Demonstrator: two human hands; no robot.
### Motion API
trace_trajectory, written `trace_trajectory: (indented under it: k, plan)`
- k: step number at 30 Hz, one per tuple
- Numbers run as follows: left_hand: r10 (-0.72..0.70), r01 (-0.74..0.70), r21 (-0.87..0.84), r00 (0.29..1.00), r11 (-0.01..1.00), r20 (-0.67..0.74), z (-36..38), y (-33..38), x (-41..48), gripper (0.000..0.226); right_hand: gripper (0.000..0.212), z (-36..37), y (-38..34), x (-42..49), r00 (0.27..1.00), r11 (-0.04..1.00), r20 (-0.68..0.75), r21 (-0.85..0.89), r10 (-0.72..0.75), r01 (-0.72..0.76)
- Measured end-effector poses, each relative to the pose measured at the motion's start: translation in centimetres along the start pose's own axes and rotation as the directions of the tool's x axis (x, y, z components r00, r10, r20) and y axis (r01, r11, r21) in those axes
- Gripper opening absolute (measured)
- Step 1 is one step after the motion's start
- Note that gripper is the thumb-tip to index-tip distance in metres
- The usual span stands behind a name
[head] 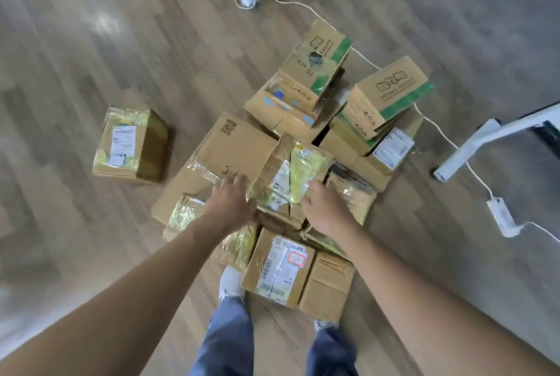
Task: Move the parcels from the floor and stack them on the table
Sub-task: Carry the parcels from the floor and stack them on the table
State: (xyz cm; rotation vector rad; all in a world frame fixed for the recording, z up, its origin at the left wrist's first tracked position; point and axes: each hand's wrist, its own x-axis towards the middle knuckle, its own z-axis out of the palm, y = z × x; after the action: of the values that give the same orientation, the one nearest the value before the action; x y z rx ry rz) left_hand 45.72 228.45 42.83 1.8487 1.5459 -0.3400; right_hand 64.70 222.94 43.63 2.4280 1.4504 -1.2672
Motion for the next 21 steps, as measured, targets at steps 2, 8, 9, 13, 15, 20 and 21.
trace_trajectory:
  k: [2,8,9,13,15,20,21]
  plan:
    - [0.016,-0.015,-0.028,0.999,1.000,0.039,0.6,-0.5,2.9,0.055,0.045,1.2,0.3,1.5,0.998,0.999,-0.026,0.001,0.051,-0.051]
    - [0.002,0.050,-0.227,0.974,0.973,0.225,3.1,0.0,8.5,0.033,0.040,3.1,0.8,3.7,0.978,0.973,-0.115,0.171,0.174,-0.153]
    - [-0.016,0.075,-0.265,0.976,0.961,0.216,3.5,0.1,8.9,0.025,0.040,3.2,0.7,3.8,0.975,0.966,-0.122,0.205,0.185,-0.158]
    - [-0.121,0.146,-0.314,0.988,0.938,0.097,3.3,0.2,9.1,0.007,0.044,2.8,0.7,3.4,0.976,0.944,-0.084,0.286,0.199,-0.168]
    - [-0.147,0.158,-0.336,0.987,0.928,0.059,2.2,0.2,8.5,0.004,0.044,2.1,0.8,2.6,0.982,0.932,-0.063,0.330,0.177,-0.146]
    - [-0.160,0.117,-0.428,0.985,0.896,-0.066,-2.9,2.5,4.8,0.008,0.047,-2.4,-0.9,-0.9,0.986,0.905,-0.128,0.423,0.110,-0.046]
    - [-0.154,0.109,-0.440,0.986,0.891,-0.066,-4.2,3.3,3.7,0.007,0.049,-3.6,-1.5,-1.9,0.984,0.898,-0.143,0.440,0.103,-0.030]
